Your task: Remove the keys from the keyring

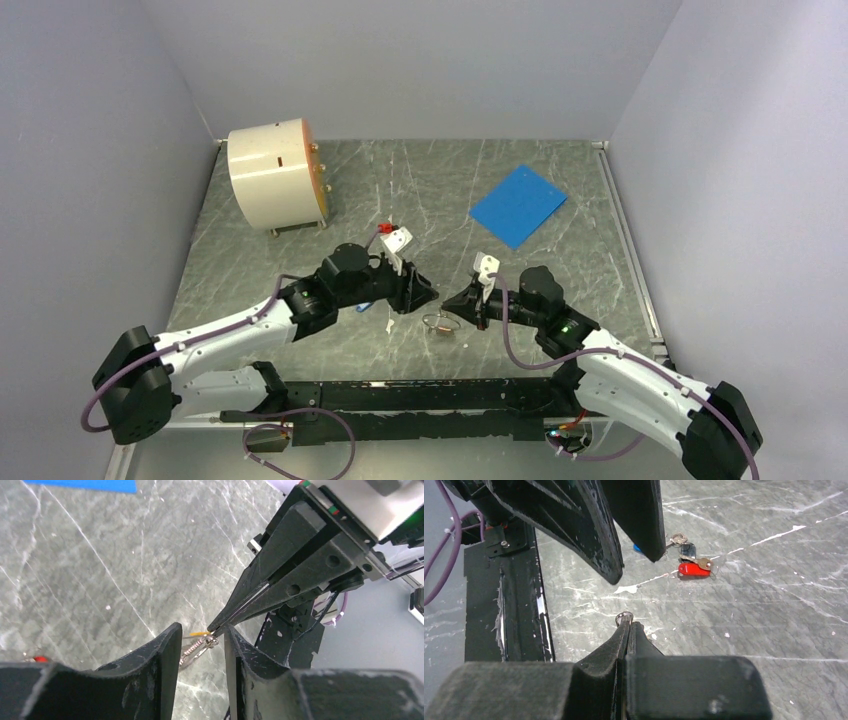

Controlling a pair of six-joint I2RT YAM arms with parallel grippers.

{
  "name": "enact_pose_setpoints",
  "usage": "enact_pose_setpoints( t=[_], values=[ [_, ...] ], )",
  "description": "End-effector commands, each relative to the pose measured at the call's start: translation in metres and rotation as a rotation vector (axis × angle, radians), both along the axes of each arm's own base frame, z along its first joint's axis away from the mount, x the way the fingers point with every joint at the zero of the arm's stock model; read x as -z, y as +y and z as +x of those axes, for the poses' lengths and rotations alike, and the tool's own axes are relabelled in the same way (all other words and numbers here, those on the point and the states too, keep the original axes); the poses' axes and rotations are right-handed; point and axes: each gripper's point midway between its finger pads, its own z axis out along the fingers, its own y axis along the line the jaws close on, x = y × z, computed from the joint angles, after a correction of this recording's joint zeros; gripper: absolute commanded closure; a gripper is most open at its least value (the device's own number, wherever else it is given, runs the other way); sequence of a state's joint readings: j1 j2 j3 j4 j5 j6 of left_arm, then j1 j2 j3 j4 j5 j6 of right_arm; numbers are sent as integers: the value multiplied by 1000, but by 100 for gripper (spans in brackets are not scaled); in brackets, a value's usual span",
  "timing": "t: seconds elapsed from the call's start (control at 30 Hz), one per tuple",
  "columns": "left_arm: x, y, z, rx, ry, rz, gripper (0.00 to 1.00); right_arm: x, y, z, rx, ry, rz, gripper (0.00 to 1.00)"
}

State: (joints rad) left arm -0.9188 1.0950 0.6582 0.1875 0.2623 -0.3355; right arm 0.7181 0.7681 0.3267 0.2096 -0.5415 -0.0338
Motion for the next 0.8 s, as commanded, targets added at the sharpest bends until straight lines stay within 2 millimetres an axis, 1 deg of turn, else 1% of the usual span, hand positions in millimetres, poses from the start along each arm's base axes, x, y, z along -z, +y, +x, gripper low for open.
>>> enact_pose_setpoints(
  t=[0.0,0.17,0.3,0.5,0.77],
  values=[
    [7,-7,-6,-22,144,14,59,-26,5,12,41,-79,24,100],
    [12,-5,-7,-64,187,43,61,-25,3,16,72,-78,18,100],
    [17,-3,-8,-84,180,63,61,-26,4,17,74,-73,19,100],
    [15,-14,-9,-55,153,43,61,-24,6,17,72,-68,9,100],
    [27,-22,-1,-68,141,73,62,-22,8,15,64,-65,3,100]
  ],
)
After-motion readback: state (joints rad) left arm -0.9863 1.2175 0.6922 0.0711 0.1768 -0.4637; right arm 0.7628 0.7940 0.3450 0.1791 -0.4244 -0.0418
